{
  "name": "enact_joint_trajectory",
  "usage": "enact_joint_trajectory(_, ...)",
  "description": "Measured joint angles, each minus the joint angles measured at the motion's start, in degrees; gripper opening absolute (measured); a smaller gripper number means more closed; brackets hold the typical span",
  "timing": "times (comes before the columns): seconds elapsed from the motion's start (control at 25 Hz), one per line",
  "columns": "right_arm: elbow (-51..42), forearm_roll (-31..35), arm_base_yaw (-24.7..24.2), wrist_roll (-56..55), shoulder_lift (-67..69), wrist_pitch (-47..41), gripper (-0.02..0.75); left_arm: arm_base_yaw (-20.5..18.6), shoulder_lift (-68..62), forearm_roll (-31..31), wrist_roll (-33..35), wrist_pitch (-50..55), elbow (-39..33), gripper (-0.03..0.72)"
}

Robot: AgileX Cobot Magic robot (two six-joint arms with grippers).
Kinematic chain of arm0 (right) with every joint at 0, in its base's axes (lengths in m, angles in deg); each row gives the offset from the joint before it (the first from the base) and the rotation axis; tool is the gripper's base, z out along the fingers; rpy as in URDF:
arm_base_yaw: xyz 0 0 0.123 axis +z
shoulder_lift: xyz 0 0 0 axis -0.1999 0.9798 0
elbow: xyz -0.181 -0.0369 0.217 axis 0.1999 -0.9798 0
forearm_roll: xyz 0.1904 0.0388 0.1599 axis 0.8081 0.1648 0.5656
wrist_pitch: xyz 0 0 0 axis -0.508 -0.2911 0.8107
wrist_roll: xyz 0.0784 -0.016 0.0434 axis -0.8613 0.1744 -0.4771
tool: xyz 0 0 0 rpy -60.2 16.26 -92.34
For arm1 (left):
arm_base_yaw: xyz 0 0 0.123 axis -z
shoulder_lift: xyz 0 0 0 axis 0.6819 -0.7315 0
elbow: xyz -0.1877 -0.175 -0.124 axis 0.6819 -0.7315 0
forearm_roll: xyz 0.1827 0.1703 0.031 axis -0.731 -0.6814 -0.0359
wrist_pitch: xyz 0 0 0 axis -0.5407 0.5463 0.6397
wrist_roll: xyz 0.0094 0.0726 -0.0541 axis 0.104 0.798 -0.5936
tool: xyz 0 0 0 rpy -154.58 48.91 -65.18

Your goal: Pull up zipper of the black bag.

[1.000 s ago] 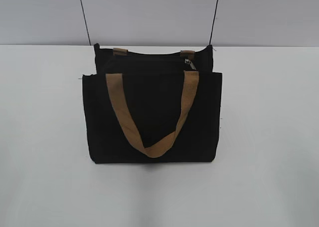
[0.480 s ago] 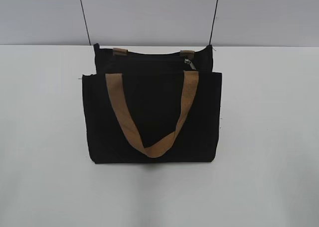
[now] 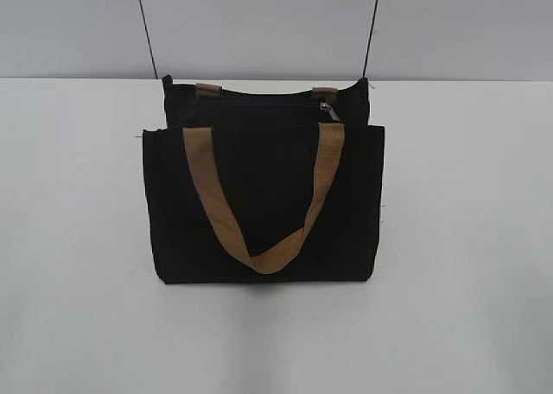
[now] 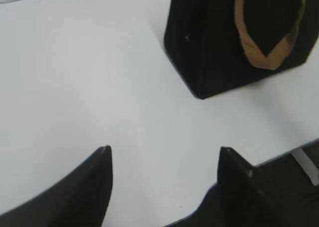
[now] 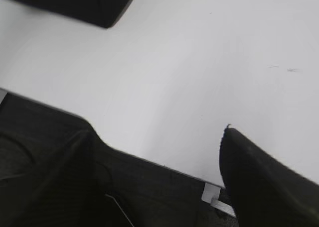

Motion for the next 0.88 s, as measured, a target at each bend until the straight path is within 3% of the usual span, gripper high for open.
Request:
enact_joint_trajectory(0.24, 0.00, 0.05, -11.09, 0.00, -6.37, 0.05, 0.596, -14.42, 0.44, 0.00, 0.00, 0.00, 0.00, 0.489)
enact_joint_trajectory(0.4, 0.00, 0.10, -13.66, 0.00, -11.90, -0.02, 0.596, -20.24, 2.45, 0.00, 0.00, -0.02, -0.07, 0.490)
enact_joint_trajectory(0.56, -0.04, 0.26, -13.71, -0.05, -12.96, 0.05, 0.596, -22.74, 4.75, 0.00, 0.00, -0.02, -0.07, 0.490)
enact_joint_trajectory(0.88, -0.12, 0.38, -13.71, -0.05, -12.96, 0.05, 0.596, -23.18, 4.75, 0.06, 0.00, -0.02, -0.13, 0.490)
